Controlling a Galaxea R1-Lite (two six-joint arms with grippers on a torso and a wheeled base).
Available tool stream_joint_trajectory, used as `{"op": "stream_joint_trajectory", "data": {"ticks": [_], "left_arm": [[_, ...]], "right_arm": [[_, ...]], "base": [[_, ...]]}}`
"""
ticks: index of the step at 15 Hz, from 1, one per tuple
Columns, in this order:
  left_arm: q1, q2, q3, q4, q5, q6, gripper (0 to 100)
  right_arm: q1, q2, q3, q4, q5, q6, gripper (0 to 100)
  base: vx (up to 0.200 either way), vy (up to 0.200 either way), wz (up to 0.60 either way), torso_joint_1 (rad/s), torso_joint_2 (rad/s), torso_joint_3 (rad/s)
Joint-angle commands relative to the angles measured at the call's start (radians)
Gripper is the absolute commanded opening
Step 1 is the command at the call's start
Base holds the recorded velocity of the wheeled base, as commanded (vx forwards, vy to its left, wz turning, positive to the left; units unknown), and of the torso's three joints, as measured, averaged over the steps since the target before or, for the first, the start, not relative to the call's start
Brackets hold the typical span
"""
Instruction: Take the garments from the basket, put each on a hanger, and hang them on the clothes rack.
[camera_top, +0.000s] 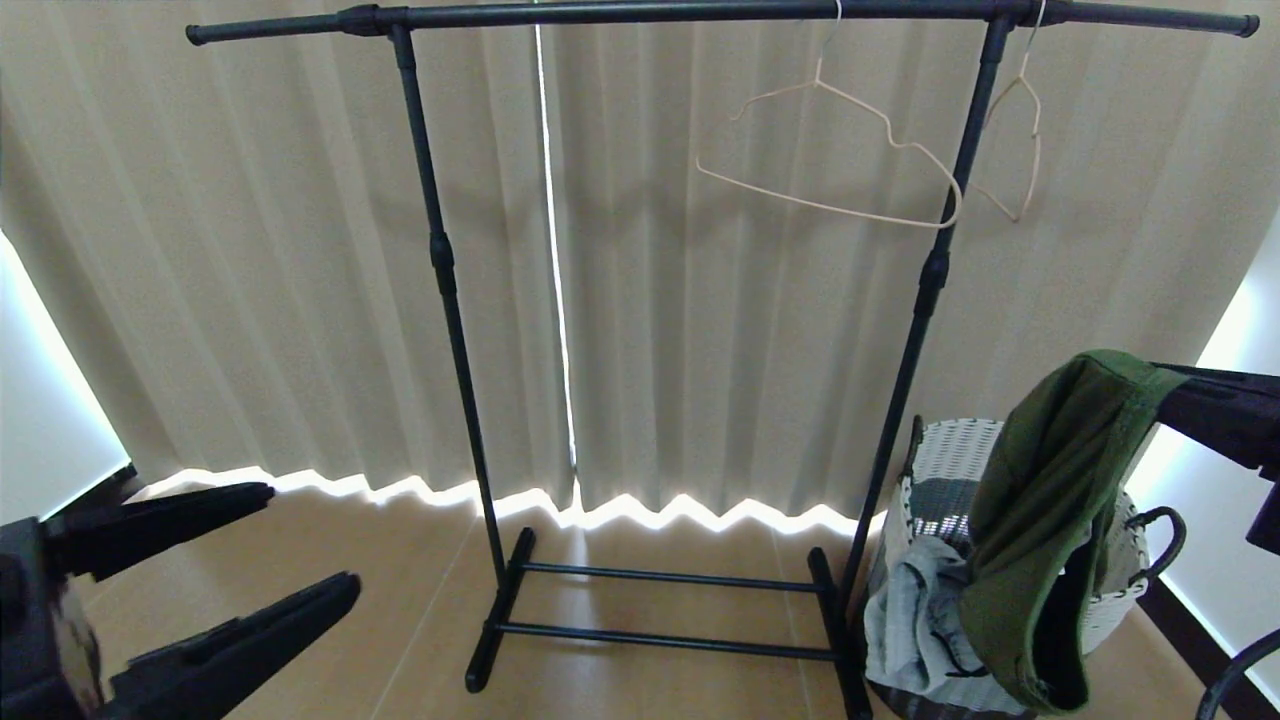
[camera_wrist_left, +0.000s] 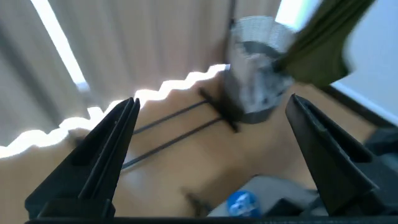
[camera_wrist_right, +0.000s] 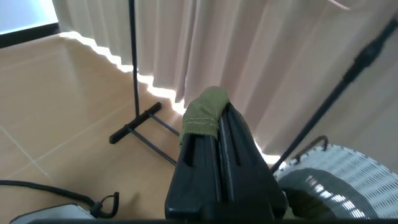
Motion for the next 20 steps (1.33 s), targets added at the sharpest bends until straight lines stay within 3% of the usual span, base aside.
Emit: {"op": "stream_joint_trajectory", "data": {"ticks": [1, 2, 4, 7, 8, 11, 16, 20], "left_arm": [[-0.225, 0.253, -0.130, -0.045, 0.142, -0.072, 100], [-0.298, 0.325, -0.164, -0.049, 0.211, -0.081, 100], [-0.430, 0.455, -0.239, -0.049, 0.274, -0.125, 100], [-0.574, 0.621, -0.370, -0.065, 0.337, -0.247, 100], [-0.625, 0.713, -0.420, -0.104, 0.422, -0.311, 100], [-0.680, 0.865, -0.517, -0.132, 0.465, -0.349, 100], [-0.714, 1.066, -0.725, -0.129, 0.505, -0.495, 100], [-0.703, 1.173, -0.793, -0.123, 0.527, -0.509, 100]], "right_arm": [[0.009, 0.040, -0.020, -0.001, 0.000, 0.000, 0], [0.013, 0.043, -0.031, -0.001, 0.000, 0.000, 0], [0.036, 0.053, -0.069, -0.001, 0.000, 0.014, 0], [0.059, 0.044, -0.100, -0.001, 0.000, 0.063, 0], [0.063, 0.037, -0.100, -0.004, 0.000, 0.066, 0], [0.081, 0.043, -0.101, -0.005, 0.002, 0.069, 0], [0.110, 0.035, -0.112, -0.005, 0.005, 0.112, 0], [0.132, 0.026, -0.118, -0.034, 0.045, 0.110, 0]], "base": [[0.000, 0.000, 0.00, 0.000, 0.00, 0.000], [0.000, 0.000, 0.00, 0.000, 0.00, 0.000], [0.000, 0.000, 0.00, 0.000, 0.00, 0.000], [0.000, 0.000, 0.00, 0.000, 0.00, 0.000], [0.000, 0.000, 0.00, 0.000, 0.00, 0.000], [0.000, 0.000, 0.00, 0.000, 0.00, 0.000], [0.000, 0.000, 0.00, 0.000, 0.00, 0.000], [0.000, 0.000, 0.00, 0.000, 0.00, 0.000]]}}
